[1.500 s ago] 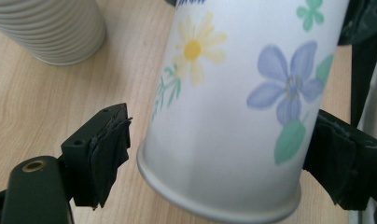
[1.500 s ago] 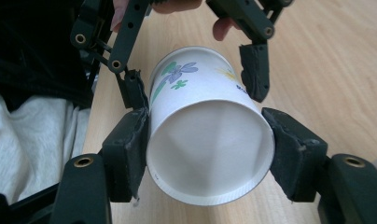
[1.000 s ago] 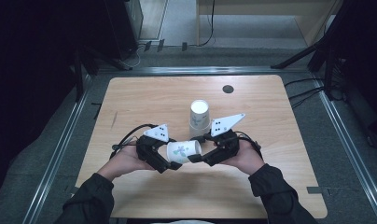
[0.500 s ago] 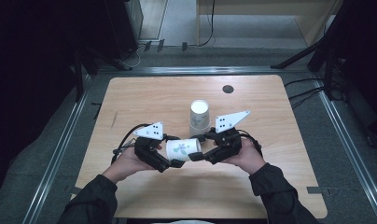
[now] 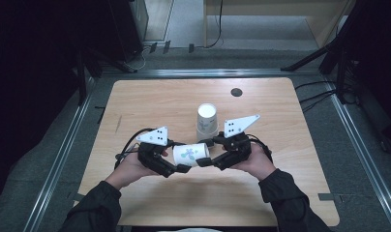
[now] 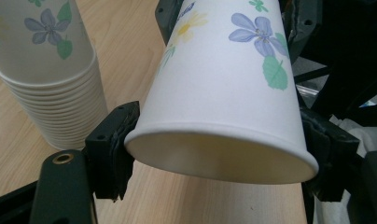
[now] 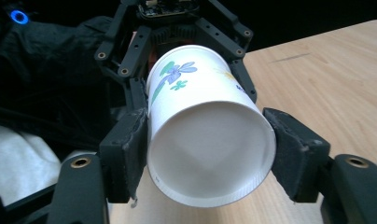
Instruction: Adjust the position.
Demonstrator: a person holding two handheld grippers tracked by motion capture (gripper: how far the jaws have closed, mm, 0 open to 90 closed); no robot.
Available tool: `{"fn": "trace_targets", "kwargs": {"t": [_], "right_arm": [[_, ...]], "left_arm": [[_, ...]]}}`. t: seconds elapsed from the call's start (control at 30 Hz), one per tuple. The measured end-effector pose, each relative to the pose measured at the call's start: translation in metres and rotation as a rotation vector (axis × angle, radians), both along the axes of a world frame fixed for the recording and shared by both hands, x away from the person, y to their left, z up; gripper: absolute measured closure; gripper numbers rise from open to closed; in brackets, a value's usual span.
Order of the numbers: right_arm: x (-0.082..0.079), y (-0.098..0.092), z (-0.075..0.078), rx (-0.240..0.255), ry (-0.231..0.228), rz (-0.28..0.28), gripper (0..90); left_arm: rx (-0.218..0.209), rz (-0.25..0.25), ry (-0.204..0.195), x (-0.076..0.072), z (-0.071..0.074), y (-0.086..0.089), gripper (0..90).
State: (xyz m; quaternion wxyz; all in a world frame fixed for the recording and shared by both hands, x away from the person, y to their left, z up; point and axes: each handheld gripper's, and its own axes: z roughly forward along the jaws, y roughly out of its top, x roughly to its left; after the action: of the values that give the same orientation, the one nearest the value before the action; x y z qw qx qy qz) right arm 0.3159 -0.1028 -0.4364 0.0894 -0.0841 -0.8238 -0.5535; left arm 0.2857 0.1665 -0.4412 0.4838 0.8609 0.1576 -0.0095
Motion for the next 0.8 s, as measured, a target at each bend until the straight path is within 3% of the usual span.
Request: {"fn": "trace_targets", "kwargs": {"t": [0.07, 0.2, 0.47, 0.5, 0.53, 0.8], "right_arm": [[-0.001, 0.001, 0.000, -0.009, -0.015, -0.010, 25.4], [-0.002, 0.002, -0.003, -0.052, -0.036, -0.013, 24.5], [-0.001, 0.003, -0.012, -0.131, -0.064, -0.021, 24.5], [-0.001, 0.004, -0.013, -0.141, -0.071, -0.020, 24.5], [-0.001, 0.004, -0.013, -0.141, -0.071, -0.020, 24.5], [0.000, 0.006, -0.021, -0.190, -0.089, -0.024, 24.5]], "left_arm": [[0.011, 0.001, -0.001, 0.001, 0.001, 0.001, 24.0], [0.037, 0.009, 0.001, 0.002, 0.003, 0.004, 24.2], [0.180, -0.008, -0.015, 0.010, 0.012, 0.001, 24.2], [0.219, -0.009, -0.012, 0.012, 0.011, 0.000, 24.2], [0.219, -0.009, -0.012, 0.012, 0.011, 0.000, 24.2], [0.357, -0.027, -0.006, 0.012, 0.003, -0.006, 24.2]]}}
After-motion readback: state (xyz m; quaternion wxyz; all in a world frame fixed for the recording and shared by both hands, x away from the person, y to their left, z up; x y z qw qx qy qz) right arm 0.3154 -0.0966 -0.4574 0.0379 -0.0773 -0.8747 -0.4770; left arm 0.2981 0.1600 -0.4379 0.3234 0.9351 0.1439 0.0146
